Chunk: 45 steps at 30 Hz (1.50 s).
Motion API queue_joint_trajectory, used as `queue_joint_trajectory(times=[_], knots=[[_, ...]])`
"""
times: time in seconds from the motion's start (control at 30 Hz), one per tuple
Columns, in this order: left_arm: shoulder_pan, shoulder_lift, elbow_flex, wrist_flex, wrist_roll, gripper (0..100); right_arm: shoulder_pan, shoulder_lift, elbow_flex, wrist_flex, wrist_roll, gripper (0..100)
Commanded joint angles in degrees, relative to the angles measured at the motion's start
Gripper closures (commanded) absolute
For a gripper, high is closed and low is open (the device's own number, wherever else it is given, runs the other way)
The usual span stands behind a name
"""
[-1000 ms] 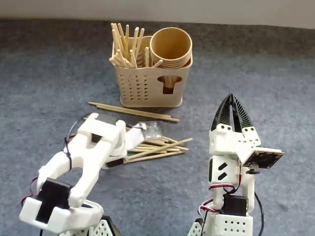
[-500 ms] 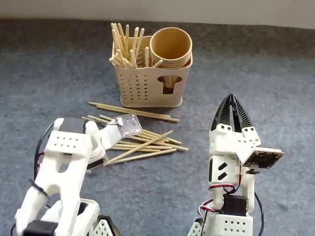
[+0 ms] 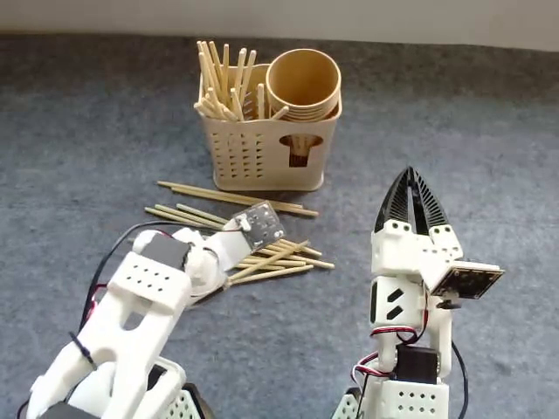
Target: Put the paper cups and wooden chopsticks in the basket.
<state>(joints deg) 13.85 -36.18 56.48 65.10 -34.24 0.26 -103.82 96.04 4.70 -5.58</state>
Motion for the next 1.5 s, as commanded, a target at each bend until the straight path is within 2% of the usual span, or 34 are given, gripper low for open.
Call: queue_joint_trajectory(times=[0.0,0.1,0.43,0.67,0.8,0.97,1.17,1.47], knots=[[2.6,-1.5,0.5,-8.4,5.5,89,0.3,0.3,8.7,1.2,-0.4,99.4],[3.7,-1.5,1.1,-10.7,6.9,89,0.3,0.3,8.7,1.2,-0.4,99.4],[12.5,-1.5,4.6,-11.3,7.6,89,0.3,0.3,8.7,1.2,-0.4,99.4],[12.6,-1.5,8.8,-18.9,10.1,89,0.3,0.3,8.7,1.2,-0.4,99.4],[12.4,-1.1,9.4,-19.8,10.2,89,0.3,0.3,8.7,1.2,-0.4,99.4],[12.4,7.2,8.0,-23.9,10.3,89,0.3,0.3,8.7,1.2,-0.4,99.4],[12.4,15.9,0.9,-20.8,14.0,94,0.4,0.2,8.7,1.2,-0.4,99.4],[12.4,10.0,1.4,-17.0,14.2,99,0.5,0.1,8.7,1.2,-0.4,99.4]])
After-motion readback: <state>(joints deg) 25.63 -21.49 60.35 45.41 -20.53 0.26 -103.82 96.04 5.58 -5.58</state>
